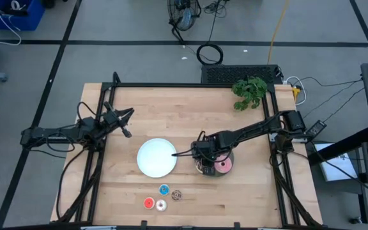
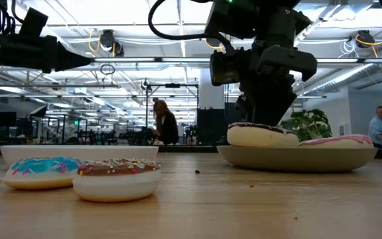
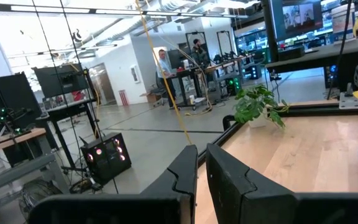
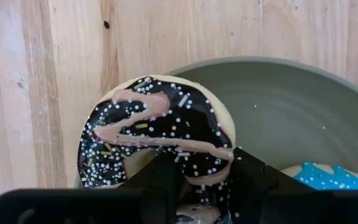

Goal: Pick & Place donuts
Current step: Put the large black donut on the gray plate

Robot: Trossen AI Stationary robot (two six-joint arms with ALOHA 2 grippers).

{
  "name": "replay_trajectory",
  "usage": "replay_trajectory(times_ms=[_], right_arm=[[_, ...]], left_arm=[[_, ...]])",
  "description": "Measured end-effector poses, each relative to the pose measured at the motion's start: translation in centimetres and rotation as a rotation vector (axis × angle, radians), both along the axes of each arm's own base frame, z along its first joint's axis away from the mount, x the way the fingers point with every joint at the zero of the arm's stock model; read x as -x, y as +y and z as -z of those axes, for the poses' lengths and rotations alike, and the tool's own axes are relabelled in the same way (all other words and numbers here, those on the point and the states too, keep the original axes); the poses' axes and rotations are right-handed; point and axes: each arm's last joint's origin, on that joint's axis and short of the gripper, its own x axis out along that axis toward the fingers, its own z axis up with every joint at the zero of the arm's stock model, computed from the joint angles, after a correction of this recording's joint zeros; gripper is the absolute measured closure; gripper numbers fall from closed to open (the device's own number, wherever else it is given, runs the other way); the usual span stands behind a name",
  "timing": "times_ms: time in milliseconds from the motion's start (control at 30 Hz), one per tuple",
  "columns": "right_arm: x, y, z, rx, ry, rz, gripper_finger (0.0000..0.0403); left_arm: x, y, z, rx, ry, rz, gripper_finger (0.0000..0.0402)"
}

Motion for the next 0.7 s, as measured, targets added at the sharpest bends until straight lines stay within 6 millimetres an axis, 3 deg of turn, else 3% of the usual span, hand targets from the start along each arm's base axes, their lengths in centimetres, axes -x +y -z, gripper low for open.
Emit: replay_trajectory(times_ms=[400, 700], right_arm=[[0.0, -0.4, -0.1, 0.001, 0.001, 0.011, 0.0239], [0.2, -1.1, -1.2, -0.001, -0.026, 0.032, 0.0231]], left_arm=[[0.0, 0.0, 0.0, 0.000, 0.001, 0.000, 0.0360], [0.0, 0.0, 0.1, 0.001, 0.006, 0.000, 0.0360]])
